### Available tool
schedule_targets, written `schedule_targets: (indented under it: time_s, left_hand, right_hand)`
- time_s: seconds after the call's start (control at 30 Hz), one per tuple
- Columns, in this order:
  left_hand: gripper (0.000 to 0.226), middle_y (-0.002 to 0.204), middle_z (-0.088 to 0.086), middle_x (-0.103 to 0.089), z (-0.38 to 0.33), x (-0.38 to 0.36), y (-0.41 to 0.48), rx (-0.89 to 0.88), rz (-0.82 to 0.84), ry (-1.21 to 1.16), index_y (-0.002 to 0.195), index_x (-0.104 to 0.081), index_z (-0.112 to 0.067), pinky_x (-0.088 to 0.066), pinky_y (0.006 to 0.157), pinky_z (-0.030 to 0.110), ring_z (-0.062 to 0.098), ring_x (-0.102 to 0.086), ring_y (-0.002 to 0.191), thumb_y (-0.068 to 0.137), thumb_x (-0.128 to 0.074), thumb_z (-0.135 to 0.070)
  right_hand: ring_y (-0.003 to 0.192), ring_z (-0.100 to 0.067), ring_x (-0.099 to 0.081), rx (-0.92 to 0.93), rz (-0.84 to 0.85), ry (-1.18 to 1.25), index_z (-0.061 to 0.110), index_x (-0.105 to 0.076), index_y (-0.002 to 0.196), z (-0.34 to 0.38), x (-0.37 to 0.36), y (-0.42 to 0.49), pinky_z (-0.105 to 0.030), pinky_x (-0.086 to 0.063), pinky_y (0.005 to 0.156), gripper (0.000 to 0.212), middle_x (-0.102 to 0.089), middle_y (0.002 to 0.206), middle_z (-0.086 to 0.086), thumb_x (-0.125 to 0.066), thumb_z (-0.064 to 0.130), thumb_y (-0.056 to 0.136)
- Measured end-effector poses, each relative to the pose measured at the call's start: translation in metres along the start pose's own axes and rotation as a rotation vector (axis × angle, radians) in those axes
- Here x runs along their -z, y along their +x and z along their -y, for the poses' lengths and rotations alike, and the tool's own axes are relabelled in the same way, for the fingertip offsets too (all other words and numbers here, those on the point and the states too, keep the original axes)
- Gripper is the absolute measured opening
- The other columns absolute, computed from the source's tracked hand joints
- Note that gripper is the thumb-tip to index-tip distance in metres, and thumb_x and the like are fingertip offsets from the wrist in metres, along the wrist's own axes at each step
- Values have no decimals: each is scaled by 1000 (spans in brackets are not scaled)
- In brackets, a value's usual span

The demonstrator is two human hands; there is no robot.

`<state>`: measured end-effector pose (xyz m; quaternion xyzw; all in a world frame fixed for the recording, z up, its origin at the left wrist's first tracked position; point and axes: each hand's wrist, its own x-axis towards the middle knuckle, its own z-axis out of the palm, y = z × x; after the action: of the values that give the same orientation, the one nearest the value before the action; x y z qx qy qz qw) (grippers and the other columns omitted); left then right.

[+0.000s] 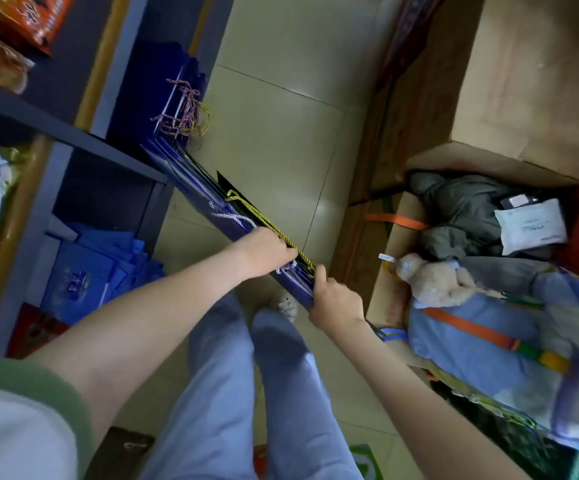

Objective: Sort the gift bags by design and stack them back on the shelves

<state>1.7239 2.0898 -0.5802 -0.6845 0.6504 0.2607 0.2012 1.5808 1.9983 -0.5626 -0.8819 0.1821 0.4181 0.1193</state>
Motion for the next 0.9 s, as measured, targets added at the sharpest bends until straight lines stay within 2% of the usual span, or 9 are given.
schedule_targets:
  time_s: [0.1,0.2,0.33,0.5,0.6,0.7,0.77,0.83,0.9]
  left_hand:
    - [27,114,8,-63,0,20,-6,8,-3,-34,120,-49,-10,-45,70,34,29,-61,104,96,-38,-6]
    - [26,115,8,-63,17,34,-18,71,-8,-96,121,-48,-10,-43,72,33,28,-60,105,96,-39,-8]
    - [27,113,8,-63,52,42,-23,76,41,-122,121,-48,-10,-41,70,32,28,-59,105,96,-38,-8]
    - [14,51,-4,-58,93,35,-27,105,-300,-114,62,-63,-19,-38,45,20,16,-58,52,53,-55,-13]
    - [32,70,3,-64,117,37,-25,115,-237,-190,81,-66,-13,-49,63,27,24,-64,68,51,-72,-5]
    - [27,106,5,-65,133,44,-14,119,-149,-198,116,-55,-10,-41,86,33,27,-61,101,89,-50,-9]
    - [20,88,1,-68,134,47,-5,83,-173,-182,101,-63,-14,-44,73,28,21,-66,84,81,-64,-16]
    - [27,58,-3,-63,138,45,7,81,-234,-177,74,-67,-20,-42,54,21,15,-63,54,53,-84,-21]
    - [30,57,-4,-63,139,34,23,105,-206,-191,74,-68,-21,-44,54,21,14,-62,53,50,-85,-19]
  right_hand:
    - [121,-36,-47,30,-33,-31,8,-29,134,10,31,7,-42,-42,93,57,-49,129,-12,-57,23,87]
    - [103,-36,-60,84,13,9,7,-35,127,29,60,18,-37,-43,69,37,-59,116,-13,-43,5,91]
    - [95,-34,-63,136,-14,-90,7,-38,126,38,92,31,-36,-41,62,35,-61,112,-12,-43,2,92]
    - [96,-31,-64,158,-58,-177,10,-37,129,39,128,47,-33,-38,62,36,-60,115,-8,-40,5,93]
    - [98,-32,-64,143,-67,-195,10,-32,135,37,141,54,-33,-38,64,42,-58,119,-8,-39,6,94]
    - [98,-31,-63,100,-73,-160,12,-31,137,35,148,61,-34,-37,64,45,-56,120,-7,-42,10,93]
    - [98,-32,-62,56,-85,-114,14,-34,133,32,151,66,-32,-36,62,44,-56,118,-6,-45,13,91]
    - [99,-32,-61,14,-94,-77,15,-34,131,28,153,76,-32,-36,61,44,-56,116,-6,-49,15,89]
    - [99,-32,-60,-13,-91,-31,15,-32,133,23,154,88,-32,-37,62,48,-56,116,-7,-51,19,89]
